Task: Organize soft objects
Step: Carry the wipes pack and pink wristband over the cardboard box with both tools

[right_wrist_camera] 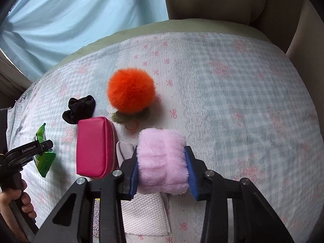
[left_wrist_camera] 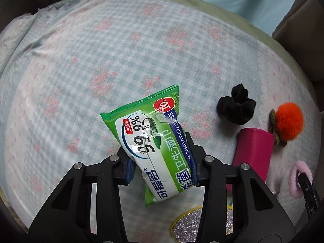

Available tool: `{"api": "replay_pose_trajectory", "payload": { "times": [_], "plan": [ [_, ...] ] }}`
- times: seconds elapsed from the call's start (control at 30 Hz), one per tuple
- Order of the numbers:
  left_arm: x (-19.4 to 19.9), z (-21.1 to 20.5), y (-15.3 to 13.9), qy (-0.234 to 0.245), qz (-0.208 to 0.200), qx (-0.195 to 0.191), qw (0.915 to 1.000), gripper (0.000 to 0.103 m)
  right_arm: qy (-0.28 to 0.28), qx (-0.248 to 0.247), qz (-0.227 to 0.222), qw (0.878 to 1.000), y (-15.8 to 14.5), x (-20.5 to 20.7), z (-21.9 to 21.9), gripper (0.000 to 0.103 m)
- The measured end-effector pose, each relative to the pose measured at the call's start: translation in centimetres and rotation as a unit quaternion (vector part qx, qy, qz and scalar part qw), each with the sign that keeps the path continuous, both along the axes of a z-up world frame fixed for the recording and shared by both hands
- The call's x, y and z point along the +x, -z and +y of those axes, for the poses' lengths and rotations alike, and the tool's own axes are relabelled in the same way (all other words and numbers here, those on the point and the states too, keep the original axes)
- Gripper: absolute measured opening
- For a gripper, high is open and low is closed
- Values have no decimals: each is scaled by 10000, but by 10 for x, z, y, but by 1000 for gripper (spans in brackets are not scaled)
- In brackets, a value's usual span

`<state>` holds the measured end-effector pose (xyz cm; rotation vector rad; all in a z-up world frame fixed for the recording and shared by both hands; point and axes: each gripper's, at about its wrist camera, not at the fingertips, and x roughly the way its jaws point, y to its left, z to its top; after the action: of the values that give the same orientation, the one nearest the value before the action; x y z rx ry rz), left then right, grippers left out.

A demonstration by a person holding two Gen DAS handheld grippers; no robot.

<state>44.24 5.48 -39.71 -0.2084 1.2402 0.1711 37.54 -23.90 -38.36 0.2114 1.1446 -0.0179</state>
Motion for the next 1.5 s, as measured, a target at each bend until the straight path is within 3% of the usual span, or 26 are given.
{"api": "replay_pose_trajectory", "payload": {
  "times": [0.17, 0.4, 0.6, 0.8, 1.1, 1.5],
  "plan": [
    [-17, -7, -44, 205, -319, -52, 9993, 37, 28, -11, -234, 9997, -37, -13, 1, 36],
    [-72, -17, -135, 567, -732, -88, 9957, 37, -7, -47, -656, 9978, -111, -50, 11, 36],
    [-141, -19, -209, 916, -1028, -60, 9905, 37, -114, -93, -959, 9953, -185, -100, 26, 36],
    [-218, -19, -250, 1180, -1105, -103, 9868, 37, -124, -76, -1092, 9939, -239, -166, 35, 37],
    [-331, -28, -254, 1342, -848, -130, 9872, 37, -281, -65, -1030, 9943, -261, -269, 48, 36],
    [-419, -45, -208, 1434, -338, -120, 9890, 37, -714, -44, -642, 9954, -219, -365, 59, 36]
  ]
}}
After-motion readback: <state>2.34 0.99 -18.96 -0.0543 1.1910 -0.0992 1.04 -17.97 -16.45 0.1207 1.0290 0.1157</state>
